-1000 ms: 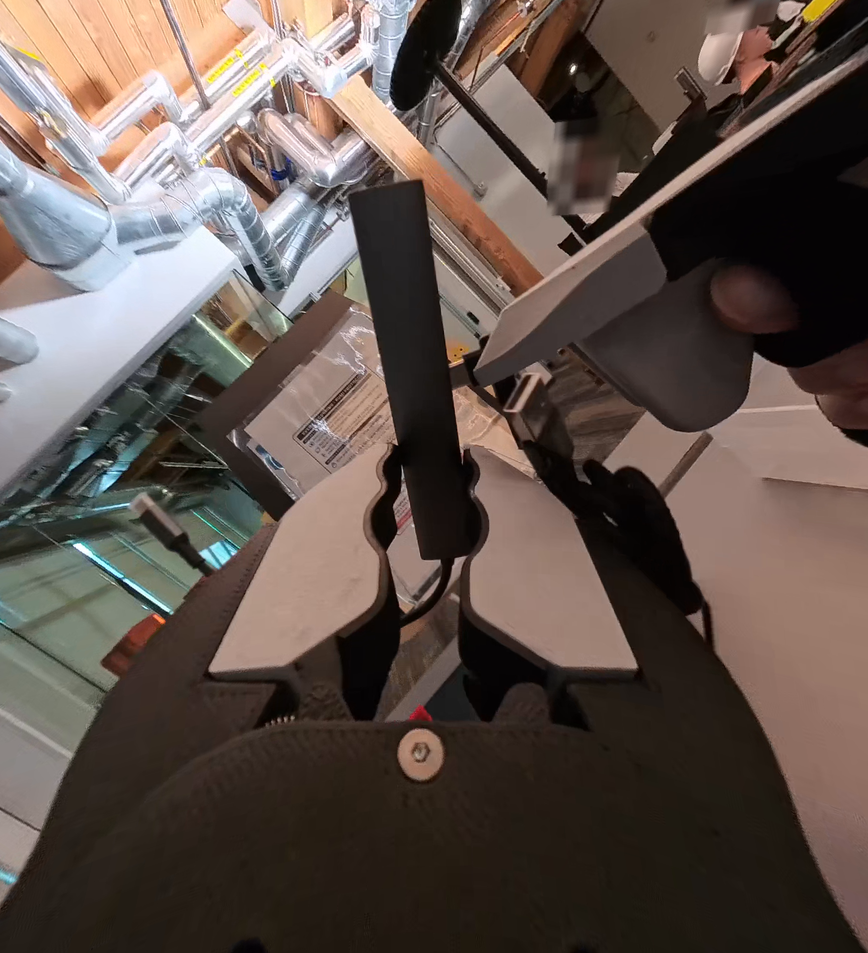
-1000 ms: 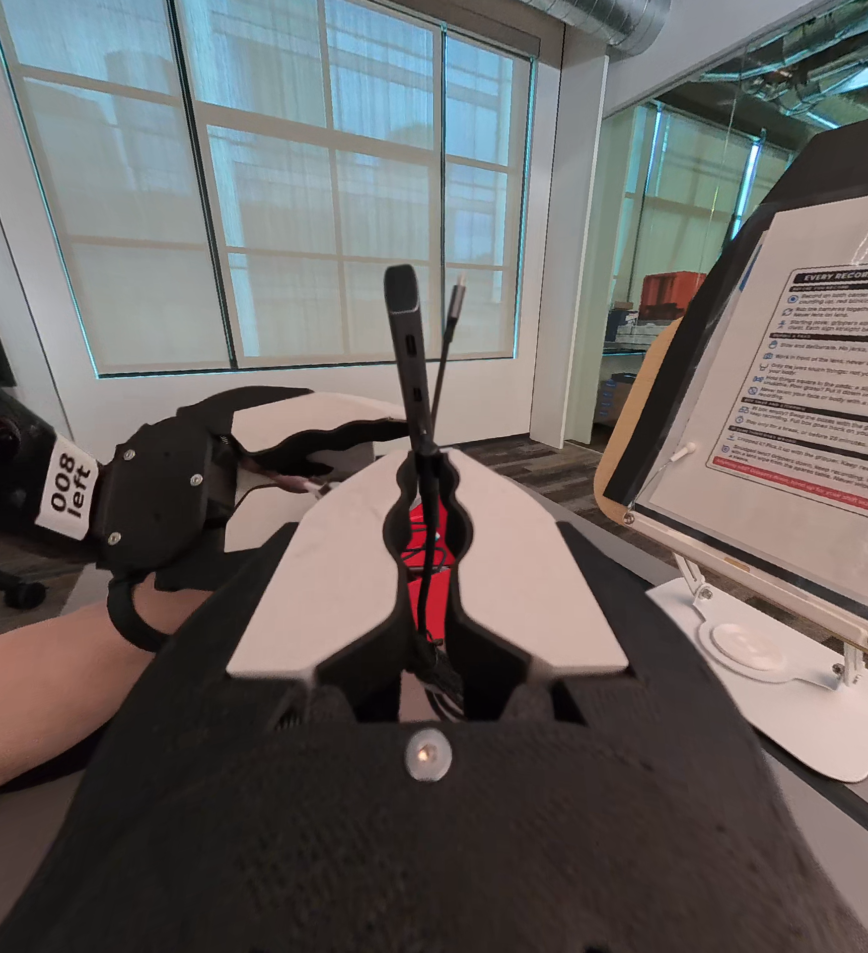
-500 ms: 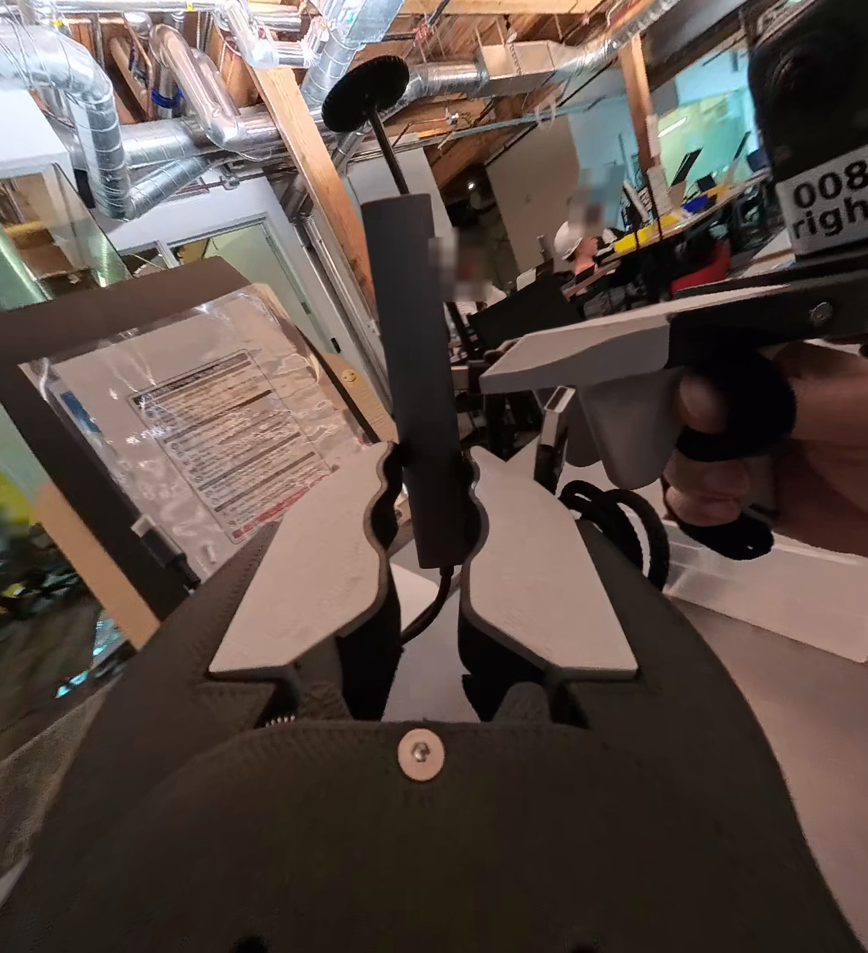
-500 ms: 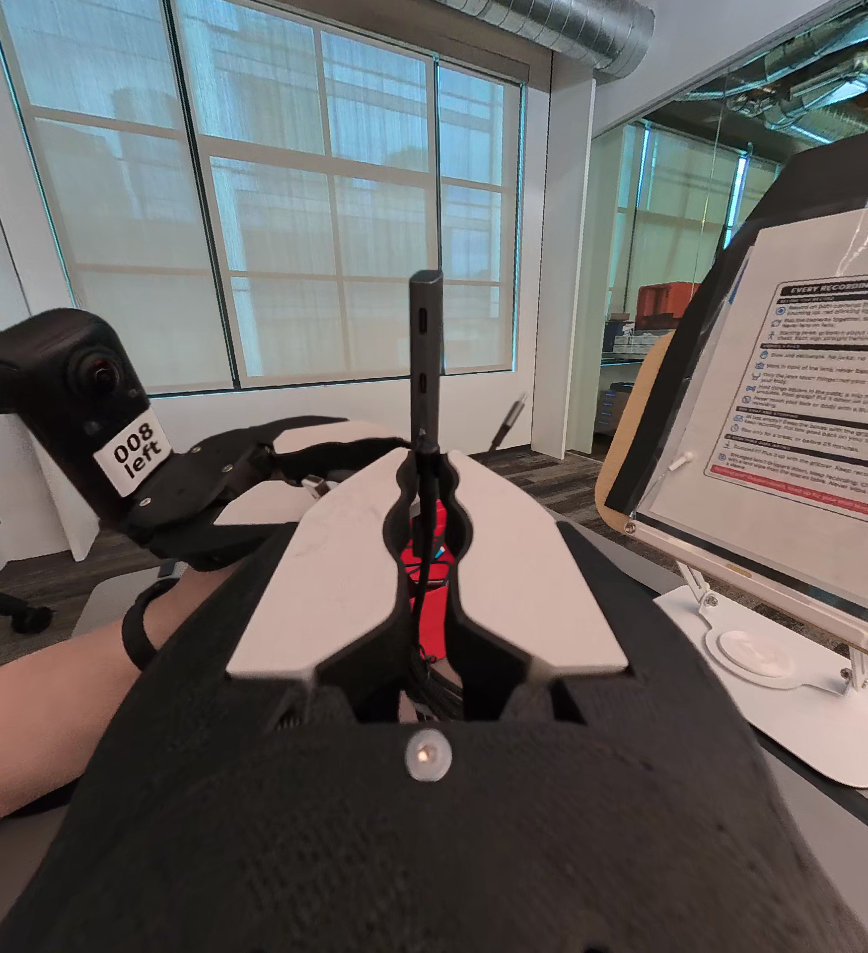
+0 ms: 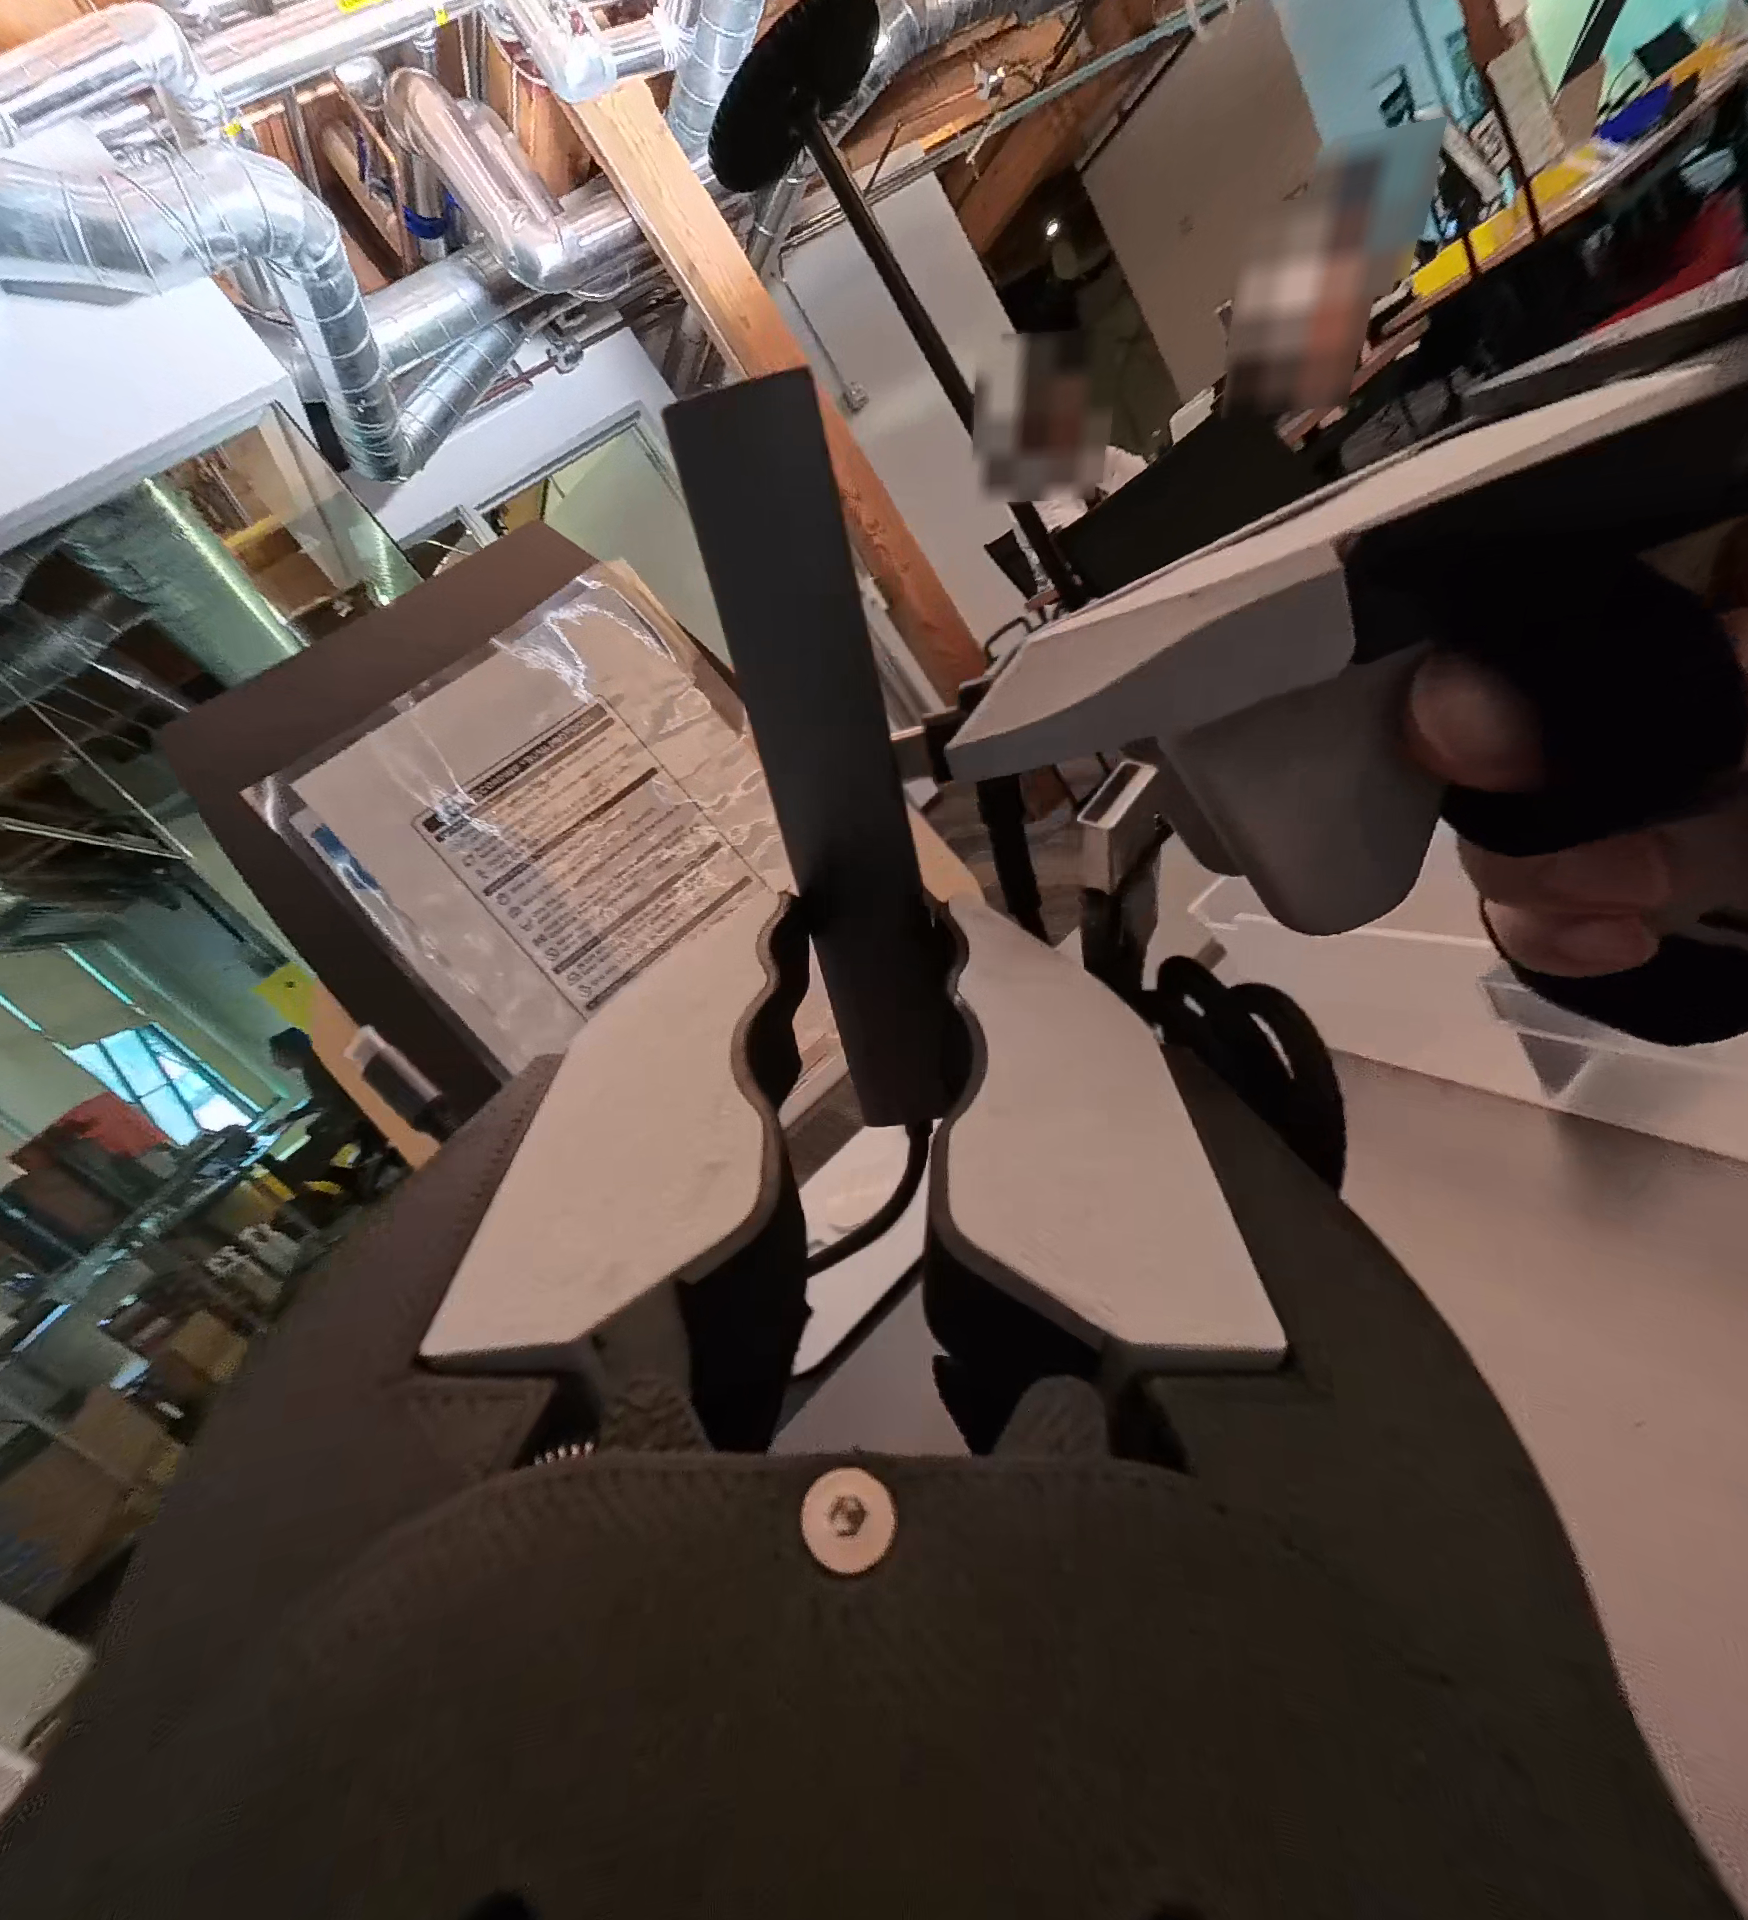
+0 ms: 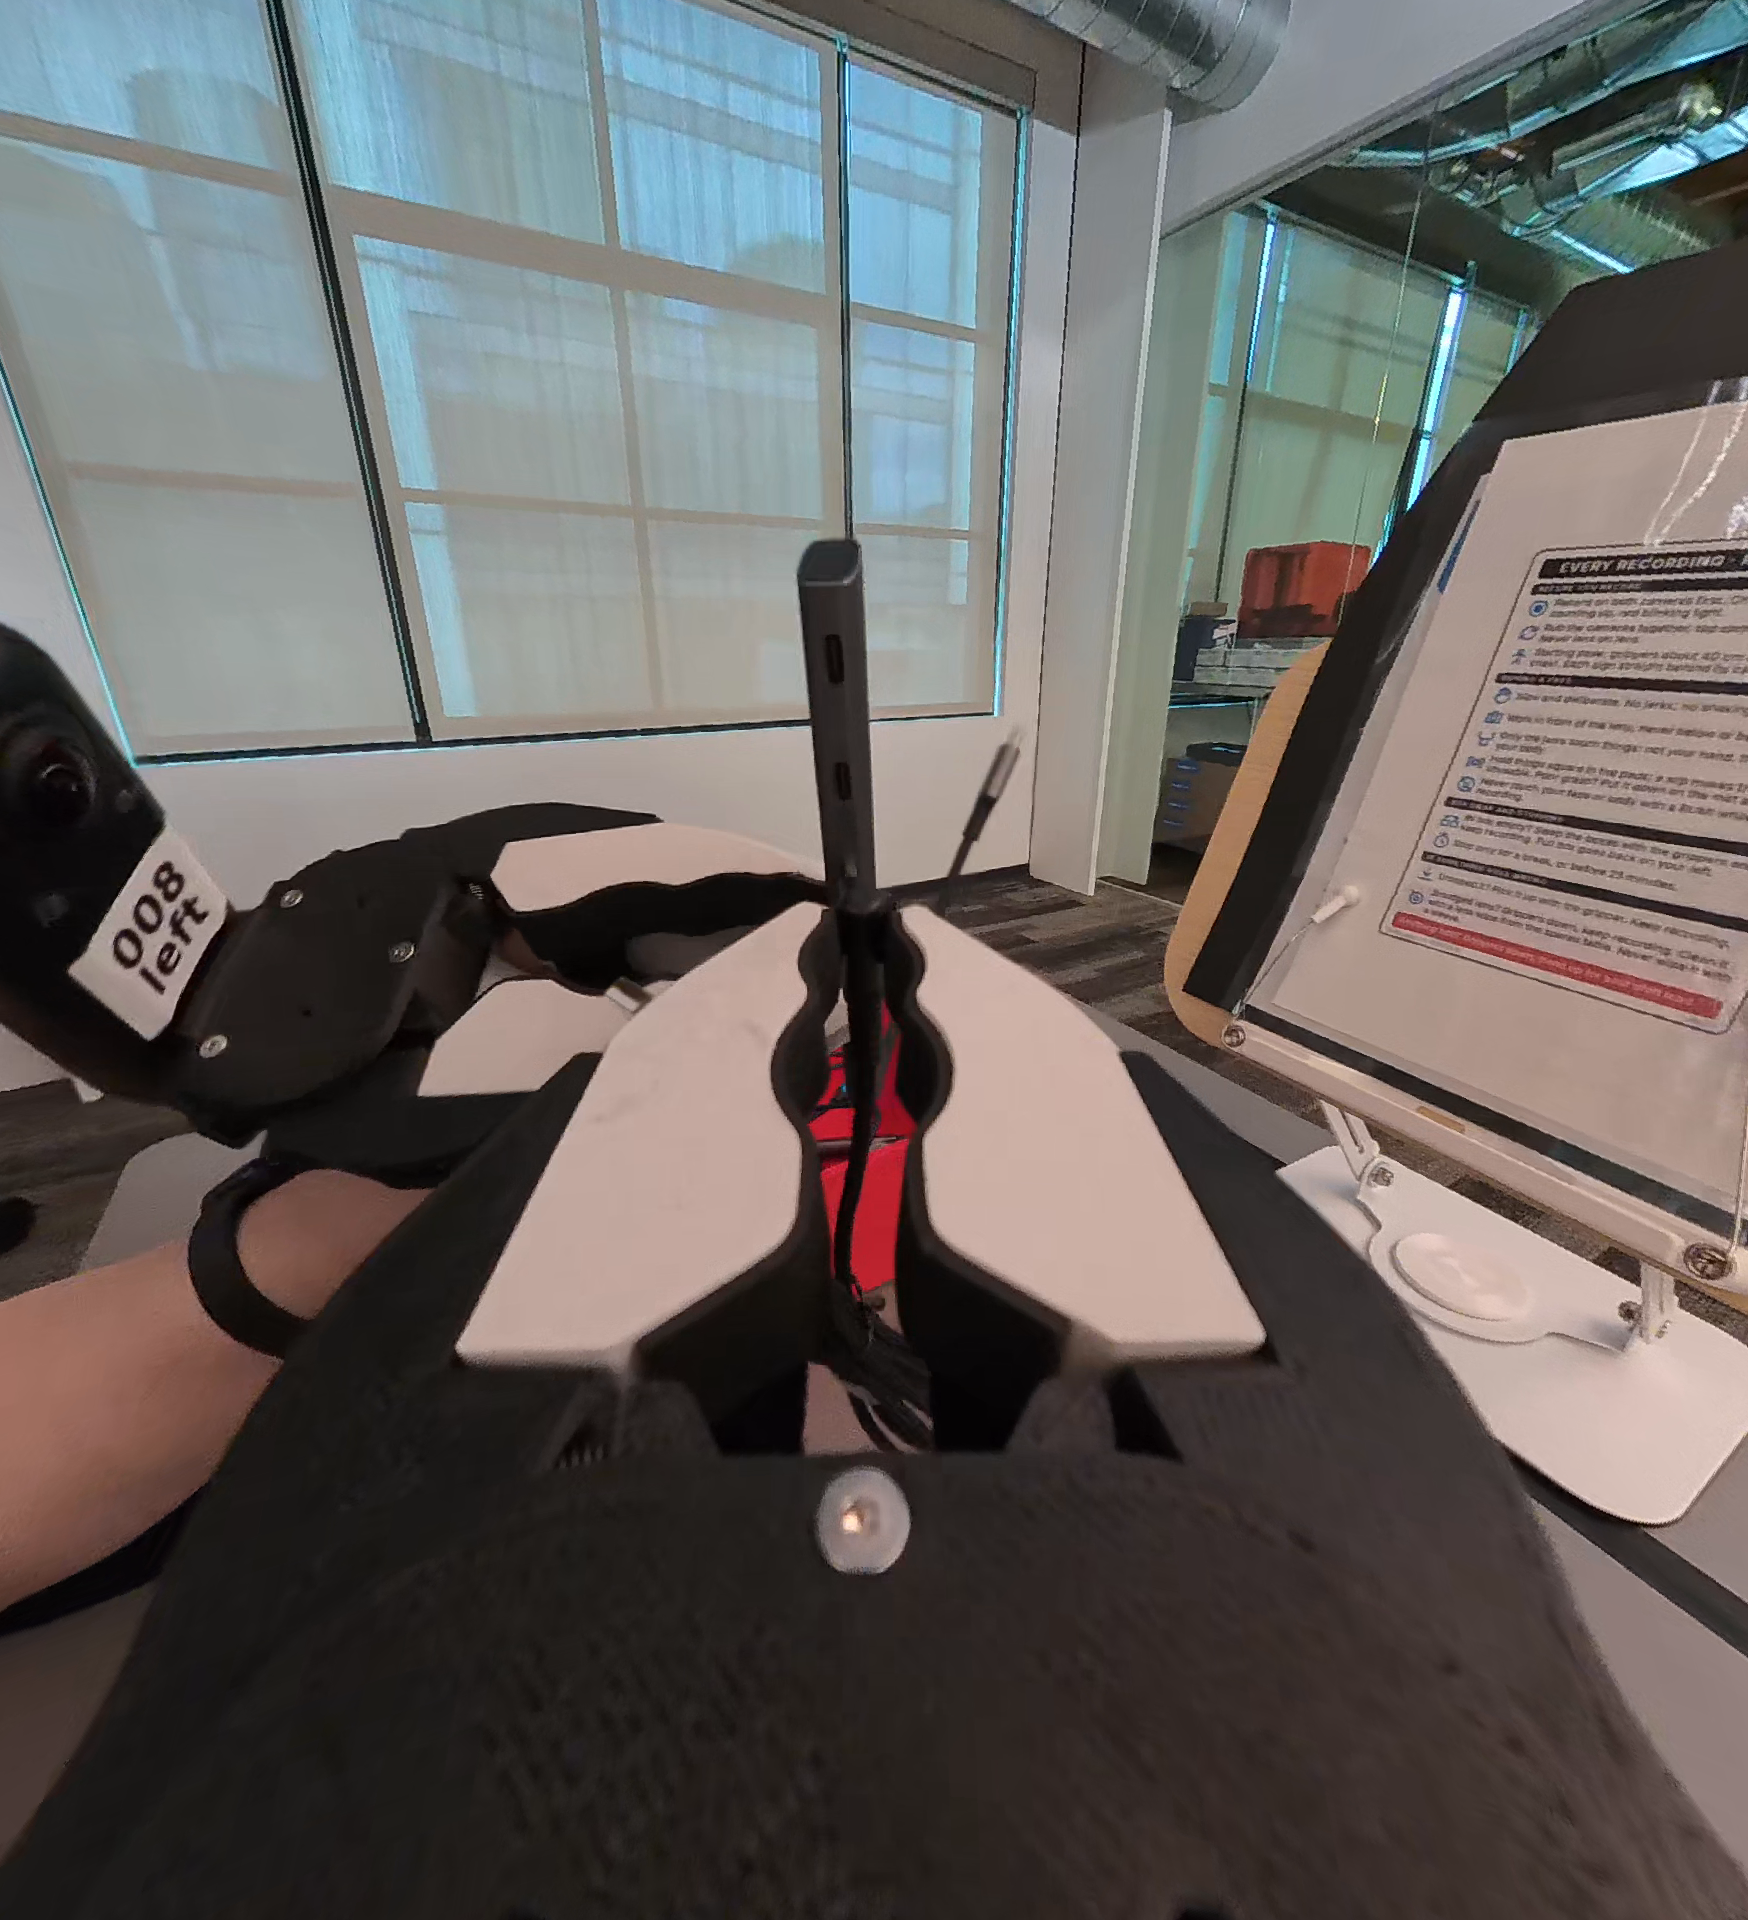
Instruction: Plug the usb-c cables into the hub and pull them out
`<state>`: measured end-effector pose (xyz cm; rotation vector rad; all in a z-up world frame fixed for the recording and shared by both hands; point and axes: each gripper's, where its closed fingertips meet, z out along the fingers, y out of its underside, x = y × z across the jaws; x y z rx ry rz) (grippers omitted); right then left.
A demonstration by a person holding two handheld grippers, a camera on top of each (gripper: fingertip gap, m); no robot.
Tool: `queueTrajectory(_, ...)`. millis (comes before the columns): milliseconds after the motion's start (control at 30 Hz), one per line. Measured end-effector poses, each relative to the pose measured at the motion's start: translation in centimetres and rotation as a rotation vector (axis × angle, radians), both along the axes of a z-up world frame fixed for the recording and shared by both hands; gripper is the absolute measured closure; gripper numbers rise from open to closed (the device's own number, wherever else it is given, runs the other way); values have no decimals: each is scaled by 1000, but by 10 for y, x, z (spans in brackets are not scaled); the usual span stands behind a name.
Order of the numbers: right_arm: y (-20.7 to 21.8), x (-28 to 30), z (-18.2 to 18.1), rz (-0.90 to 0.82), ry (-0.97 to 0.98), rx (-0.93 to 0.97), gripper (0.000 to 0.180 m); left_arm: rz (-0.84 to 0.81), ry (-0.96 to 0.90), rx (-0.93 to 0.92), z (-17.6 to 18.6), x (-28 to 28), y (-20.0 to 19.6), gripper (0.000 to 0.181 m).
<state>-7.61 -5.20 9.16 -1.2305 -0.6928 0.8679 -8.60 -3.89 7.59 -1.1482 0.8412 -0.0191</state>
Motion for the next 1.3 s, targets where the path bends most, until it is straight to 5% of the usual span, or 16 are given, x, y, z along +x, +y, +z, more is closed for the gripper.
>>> queueTrajectory(33, 0, 0, 0, 2, -3, -4, 172, 14, 12, 11, 0, 0, 0, 158)
queueTrajectory(833, 5, -1, -8, -117, -9, -25, 172, 167, 144, 111, -5, -3, 4, 157)
queueTrajectory(1300, -13, -10, 5, 57, -6, 39, 172, -53, -108, -28, 16, -15, -4, 159)
